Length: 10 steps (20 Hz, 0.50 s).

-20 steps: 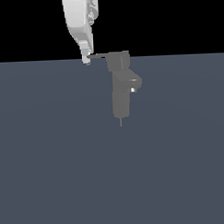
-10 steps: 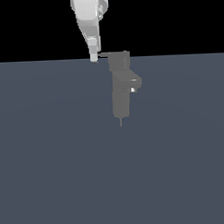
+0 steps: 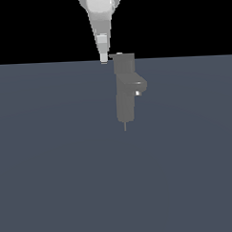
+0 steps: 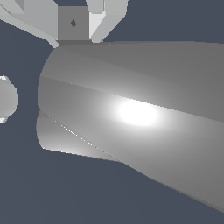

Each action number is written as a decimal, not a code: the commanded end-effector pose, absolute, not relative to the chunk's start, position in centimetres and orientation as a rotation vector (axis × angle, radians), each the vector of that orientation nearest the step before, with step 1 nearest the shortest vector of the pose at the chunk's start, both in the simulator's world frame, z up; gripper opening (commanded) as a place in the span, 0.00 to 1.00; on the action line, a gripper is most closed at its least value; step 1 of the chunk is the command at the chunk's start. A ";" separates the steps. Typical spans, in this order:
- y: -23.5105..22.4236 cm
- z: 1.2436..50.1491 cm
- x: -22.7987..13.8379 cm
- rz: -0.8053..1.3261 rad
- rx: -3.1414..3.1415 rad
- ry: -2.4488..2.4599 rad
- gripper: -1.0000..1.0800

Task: Turn on the faucet by rotating a designated handle.

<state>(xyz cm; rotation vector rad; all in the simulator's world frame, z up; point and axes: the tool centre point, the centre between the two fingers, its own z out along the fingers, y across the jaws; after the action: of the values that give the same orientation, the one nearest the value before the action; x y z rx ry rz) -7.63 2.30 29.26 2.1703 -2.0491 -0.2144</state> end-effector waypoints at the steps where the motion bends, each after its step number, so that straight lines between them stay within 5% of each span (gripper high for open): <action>1: 0.9 29.3 -7.6 -0.212 2.164 -2.056 0.00; 10: -5.3 29.6 -7.5 -0.209 2.161 -2.066 0.00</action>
<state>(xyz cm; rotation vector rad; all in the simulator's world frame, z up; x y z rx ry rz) -7.91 -2.08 29.36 2.1949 -2.0150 -0.2252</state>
